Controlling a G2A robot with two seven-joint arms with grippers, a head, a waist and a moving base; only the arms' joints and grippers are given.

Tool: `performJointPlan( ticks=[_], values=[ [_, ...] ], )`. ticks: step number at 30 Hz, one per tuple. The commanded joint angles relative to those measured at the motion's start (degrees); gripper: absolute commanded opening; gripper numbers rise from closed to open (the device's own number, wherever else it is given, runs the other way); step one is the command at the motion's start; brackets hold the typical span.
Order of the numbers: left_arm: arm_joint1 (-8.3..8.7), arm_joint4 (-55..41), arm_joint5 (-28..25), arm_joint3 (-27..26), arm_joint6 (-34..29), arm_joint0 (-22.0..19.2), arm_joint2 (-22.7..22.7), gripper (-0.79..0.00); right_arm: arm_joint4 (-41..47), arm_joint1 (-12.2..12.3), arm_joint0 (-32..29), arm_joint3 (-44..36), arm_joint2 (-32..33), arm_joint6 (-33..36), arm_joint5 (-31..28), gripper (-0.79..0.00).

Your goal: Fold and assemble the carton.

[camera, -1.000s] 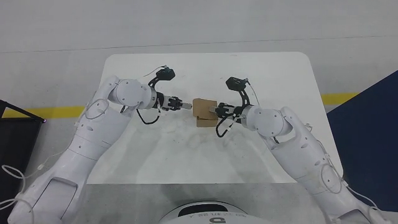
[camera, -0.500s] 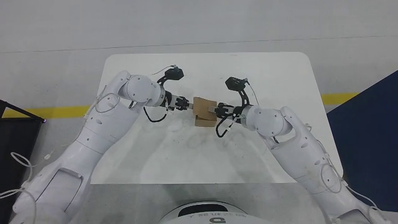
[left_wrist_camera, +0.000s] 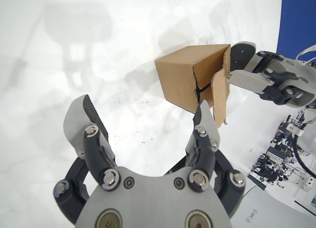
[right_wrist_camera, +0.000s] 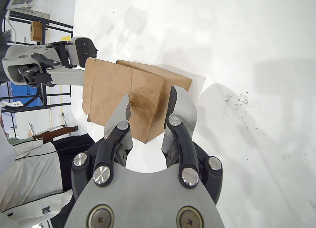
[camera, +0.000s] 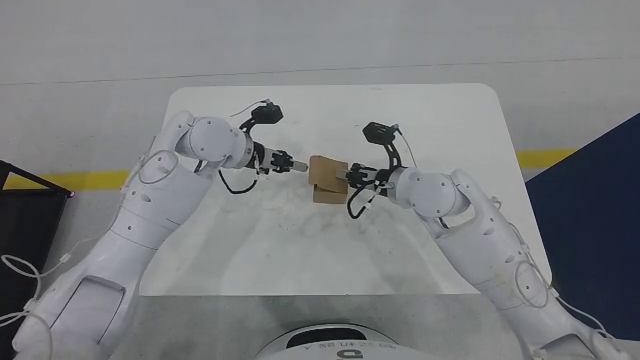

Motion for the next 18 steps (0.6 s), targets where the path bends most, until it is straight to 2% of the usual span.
performJointPlan(
  ticks=[1, 4, 6, 9, 12, 18],
  values=[
    [-0.12, 0.75, 1.16, -0.71, -0.14, -0.53, 0.54, 0.000, -0.18, -0.02, 0.09, 0.04, -0.11, 0.02, 0.10, -0.440],
    [-0.45, 1.62, 4.80, -1.40, -0.78, -1.93, 1.38, 0.000, -0.45, -0.05, 0.09, 0.22, -0.23, -0.08, 0.34, -0.437],
    [-0.70, 3.38, 8.75, -1.21, -3.08, -3.40, 2.61, 0.000, -0.55, -0.06, 0.10, 0.27, -0.26, -0.09, 0.39, -0.437],
    [-1.13, 5.71, 11.94, -0.68, -6.53, -5.55, 4.72, 0.000, -0.56, -0.07, 0.08, 0.30, -0.26, -0.11, 0.36, -0.434],
    [-1.68, 6.87, 13.03, -0.04, -9.00, -7.25, 6.83, 0.000, -0.51, -0.10, 0.12, 0.28, -0.26, -0.12, 0.21, -0.434],
    [-2.98, 6.78, 13.13, 2.15, -9.43, -9.39, 10.02, 0.000, -0.63, -0.21, 0.40, 0.33, -0.66, -0.23, -0.01, -0.428]
  ],
)
